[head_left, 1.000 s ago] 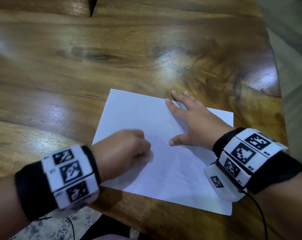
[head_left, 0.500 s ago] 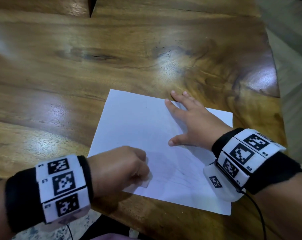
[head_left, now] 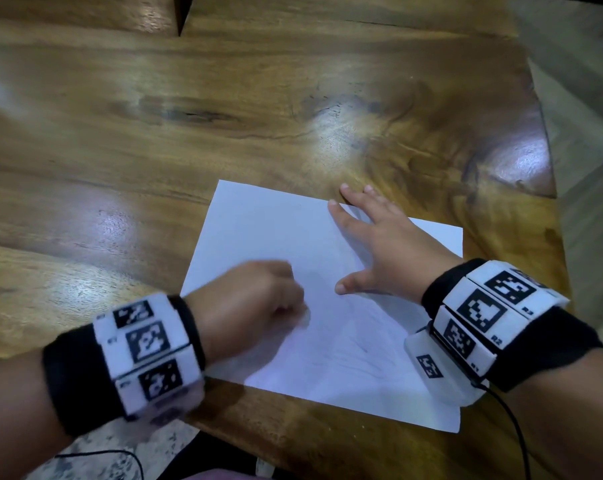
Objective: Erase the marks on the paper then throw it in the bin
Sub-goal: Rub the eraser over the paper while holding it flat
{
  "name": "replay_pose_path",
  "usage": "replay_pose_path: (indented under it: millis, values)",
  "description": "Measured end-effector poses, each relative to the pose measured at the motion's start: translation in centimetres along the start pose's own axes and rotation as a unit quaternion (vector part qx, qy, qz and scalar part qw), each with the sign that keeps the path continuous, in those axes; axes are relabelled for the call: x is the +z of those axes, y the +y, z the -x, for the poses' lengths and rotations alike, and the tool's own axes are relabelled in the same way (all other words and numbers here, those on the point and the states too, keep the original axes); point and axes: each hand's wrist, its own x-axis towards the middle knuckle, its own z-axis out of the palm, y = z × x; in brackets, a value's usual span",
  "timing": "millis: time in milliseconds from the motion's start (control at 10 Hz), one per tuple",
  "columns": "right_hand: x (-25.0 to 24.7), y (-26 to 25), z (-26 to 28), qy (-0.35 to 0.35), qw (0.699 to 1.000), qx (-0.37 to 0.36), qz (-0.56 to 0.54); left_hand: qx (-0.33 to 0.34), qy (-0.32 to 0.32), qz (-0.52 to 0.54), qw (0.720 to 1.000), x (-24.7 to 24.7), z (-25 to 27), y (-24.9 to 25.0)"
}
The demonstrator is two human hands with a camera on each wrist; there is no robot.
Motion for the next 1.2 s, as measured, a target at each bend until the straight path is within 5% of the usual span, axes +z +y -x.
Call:
replay_pose_path:
  millis: [100,200,300,400,600,900,1000,1100,1200]
  values:
    - [-0.1,0.0,0.0,0.000,1.000,0.000,0.001,-0.001,0.032,-0.010,0.999,-0.7,-0.6,-0.3]
    - [0.0,0.0,0.0,-0.002,1.000,0.000,-0.001,0.015,-0.056,-0.026,0.998,0.2,1.7,0.1]
    - [0.0,0.0,0.1,-0.001,1.000,-0.001,-0.006,0.017,-0.061,-0.036,0.997,0.1,2.3,-0.5]
    - [0.0,-0.1,0.1,0.000,1.000,0.000,-0.003,-0.014,0.013,-0.004,1.000,-0.6,1.3,-1.1]
    - [0.0,0.0,0.1,-0.003,1.000,0.000,-0.007,-0.011,-0.091,-0.041,0.995,0.2,3.9,-0.7]
    - [0.0,0.0,-0.1,-0.002,1.000,-0.001,0.002,0.007,0.004,-0.023,1.000,-0.6,-0.9,0.3]
    - [0.1,0.1,-0.1,-0.003,1.000,-0.004,-0.002,0.013,-0.079,-0.029,0.996,1.2,1.9,0.8]
    - [0.2,0.2,-0.1,0.003,1.000,-0.006,-0.005,0.017,-0.090,-0.005,0.996,0.9,1.9,0.8]
    - [0.2,0.2,-0.2,0.006,1.000,-0.009,-0.003,0.017,-0.012,-0.023,1.000,-0.5,-0.9,0.5]
